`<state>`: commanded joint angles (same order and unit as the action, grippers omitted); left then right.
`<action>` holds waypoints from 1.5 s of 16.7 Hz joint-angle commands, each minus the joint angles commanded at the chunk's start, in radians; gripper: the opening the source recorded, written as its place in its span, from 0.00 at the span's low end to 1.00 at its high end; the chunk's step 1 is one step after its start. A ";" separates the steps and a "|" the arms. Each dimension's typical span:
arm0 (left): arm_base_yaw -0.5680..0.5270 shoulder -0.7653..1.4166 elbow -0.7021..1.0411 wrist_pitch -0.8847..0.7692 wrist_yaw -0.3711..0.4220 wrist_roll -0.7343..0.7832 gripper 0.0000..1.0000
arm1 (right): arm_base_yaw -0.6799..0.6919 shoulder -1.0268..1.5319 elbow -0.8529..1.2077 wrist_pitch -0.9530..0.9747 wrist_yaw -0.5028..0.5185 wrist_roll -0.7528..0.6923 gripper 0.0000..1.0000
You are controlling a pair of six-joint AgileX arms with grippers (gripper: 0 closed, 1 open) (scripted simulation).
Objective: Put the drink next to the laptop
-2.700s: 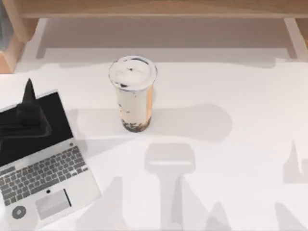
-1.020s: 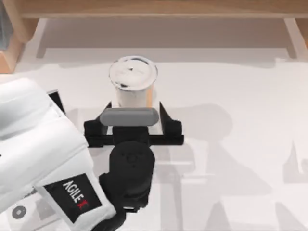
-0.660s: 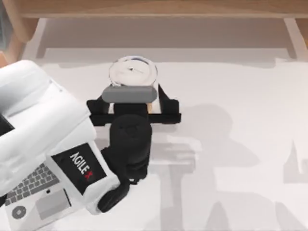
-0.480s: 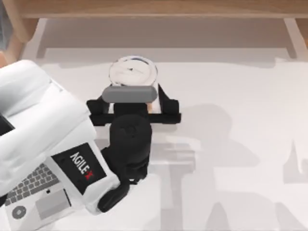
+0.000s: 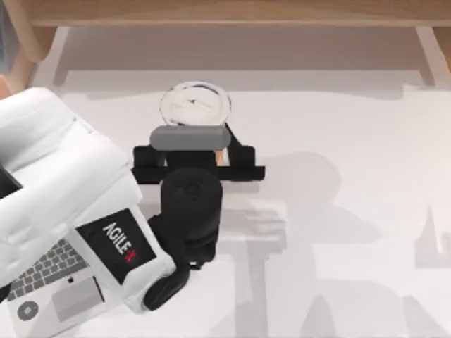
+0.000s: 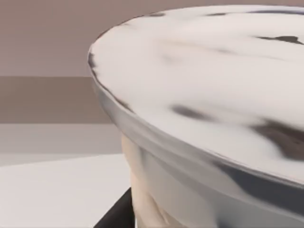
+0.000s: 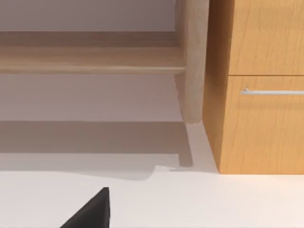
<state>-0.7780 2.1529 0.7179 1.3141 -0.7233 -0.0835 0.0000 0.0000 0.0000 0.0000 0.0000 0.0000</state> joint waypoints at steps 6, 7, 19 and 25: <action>0.000 0.000 0.000 0.000 0.000 0.000 0.00 | 0.000 0.000 0.000 0.000 0.000 0.000 1.00; 0.000 0.000 0.000 0.000 0.000 0.000 0.00 | 0.000 0.000 0.000 0.000 0.000 0.000 1.00; -0.002 -0.043 -0.002 -0.039 -0.001 0.002 0.00 | 0.000 0.000 0.000 0.000 0.000 0.000 1.00; -0.009 -0.065 0.015 -0.024 -0.008 0.000 0.00 | 0.000 0.000 0.000 0.000 0.000 0.000 1.00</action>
<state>-0.7870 2.0878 0.7330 1.2905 -0.7313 -0.0833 0.0000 0.0000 0.0000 0.0000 0.0000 0.0000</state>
